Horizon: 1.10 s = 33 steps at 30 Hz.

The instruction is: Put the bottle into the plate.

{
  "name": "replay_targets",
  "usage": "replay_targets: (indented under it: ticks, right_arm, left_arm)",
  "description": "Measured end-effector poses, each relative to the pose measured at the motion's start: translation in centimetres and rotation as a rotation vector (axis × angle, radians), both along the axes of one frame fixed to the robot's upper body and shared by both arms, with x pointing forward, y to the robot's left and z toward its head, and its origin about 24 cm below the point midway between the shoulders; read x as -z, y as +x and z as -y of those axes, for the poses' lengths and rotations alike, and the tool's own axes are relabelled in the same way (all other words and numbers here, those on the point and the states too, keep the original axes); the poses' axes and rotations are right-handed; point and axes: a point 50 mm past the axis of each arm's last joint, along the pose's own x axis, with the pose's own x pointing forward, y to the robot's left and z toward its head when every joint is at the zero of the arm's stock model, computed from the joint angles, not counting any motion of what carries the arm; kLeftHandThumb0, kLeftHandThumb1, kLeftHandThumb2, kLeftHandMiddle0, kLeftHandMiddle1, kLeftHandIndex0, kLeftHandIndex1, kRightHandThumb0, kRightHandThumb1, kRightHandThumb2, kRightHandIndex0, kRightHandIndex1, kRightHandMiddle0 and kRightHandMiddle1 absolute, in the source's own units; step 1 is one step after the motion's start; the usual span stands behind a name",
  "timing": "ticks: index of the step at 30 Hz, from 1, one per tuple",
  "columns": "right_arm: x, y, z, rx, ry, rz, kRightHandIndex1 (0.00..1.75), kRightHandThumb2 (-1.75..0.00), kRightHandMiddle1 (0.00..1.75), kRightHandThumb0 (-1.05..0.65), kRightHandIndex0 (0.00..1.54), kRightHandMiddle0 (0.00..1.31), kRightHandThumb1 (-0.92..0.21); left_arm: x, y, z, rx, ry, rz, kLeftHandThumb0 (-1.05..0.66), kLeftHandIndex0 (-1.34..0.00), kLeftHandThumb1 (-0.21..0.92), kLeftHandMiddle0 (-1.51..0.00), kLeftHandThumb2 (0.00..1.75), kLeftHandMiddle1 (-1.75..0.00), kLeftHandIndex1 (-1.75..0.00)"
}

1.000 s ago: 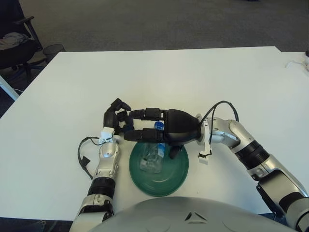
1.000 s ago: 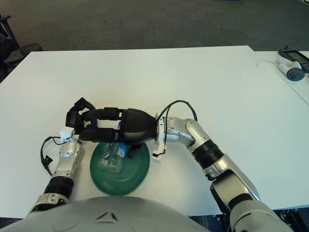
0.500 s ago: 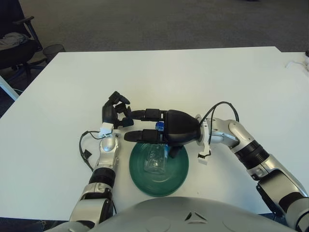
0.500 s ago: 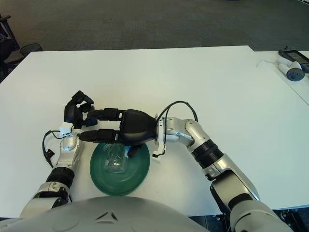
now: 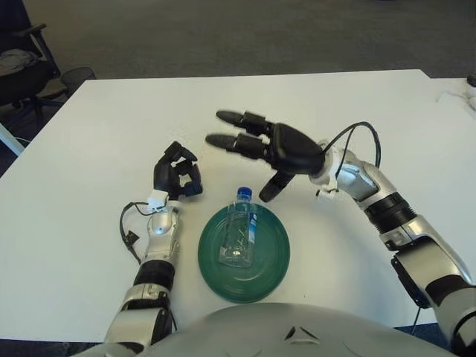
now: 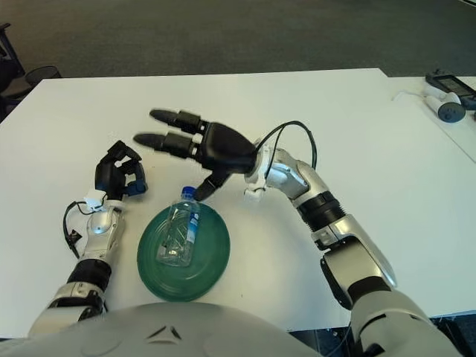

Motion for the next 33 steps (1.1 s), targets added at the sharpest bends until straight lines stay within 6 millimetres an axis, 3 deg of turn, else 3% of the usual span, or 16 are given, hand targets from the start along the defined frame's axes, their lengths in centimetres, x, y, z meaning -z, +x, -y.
replay_targets:
  ticks: [5,6,8,11,14,20,33]
  right_arm:
    - [-0.9,1.2,0.0,0.052,0.264,-0.185,1.04,-0.93,1.28,-0.47,0.23,0.05,-0.62]
    - [-0.9,1.5,0.2,0.078,0.340,-0.234,1.11,-0.87,1.37,-0.45,0.24,0.09,-0.67]
    - [-0.9,2.3,0.8,0.131,0.496,-0.339,1.42,-0.79,1.53,-0.19,0.32,0.15,-0.71]
    - [0.5,3.5,2.1,0.212,0.694,-0.511,1.61,-0.86,1.64,-0.06,0.37,0.18,-0.67]
    - [3.3,4.0,3.5,0.306,0.812,-0.667,1.70,-0.93,1.68,-0.02,0.40,0.20,-0.63]
    - [7.9,3.9,5.1,0.487,0.878,-0.870,1.74,-1.05,1.73,-0.01,0.44,0.21,-0.56]
    - [10.1,3.7,4.8,0.641,1.038,-0.990,1.72,-1.06,1.75,0.00,0.47,0.21,-0.54]
  left_arm:
    - [0.8,-0.8,0.3,-0.029,0.006,-0.097,-0.53,-0.74,0.16,-1.24,1.50,-1.75,-1.75]
    - [0.9,-1.0,0.4,-0.038,0.012,-0.113,-0.54,-0.74,0.15,-1.25,1.52,-1.75,-1.75]
    - [1.0,-1.2,0.5,-0.054,0.022,-0.131,-0.56,-0.77,0.12,-1.29,1.56,-1.75,-1.75]
    - [1.3,-1.5,0.6,-0.082,0.036,-0.160,-0.57,-0.80,0.09,-1.31,1.59,-1.75,-1.75]
    - [1.7,-1.9,0.6,-0.101,0.040,-0.196,-0.58,-0.82,0.07,-1.32,1.62,-1.75,-1.75]
    - [2.0,-2.2,0.5,-0.120,0.045,-0.221,-0.61,-0.85,0.03,-1.34,1.67,-1.75,-1.75]
    - [2.1,-2.4,0.5,-0.143,0.059,-0.249,-0.63,-0.88,0.00,-1.33,1.71,-1.75,-1.75]
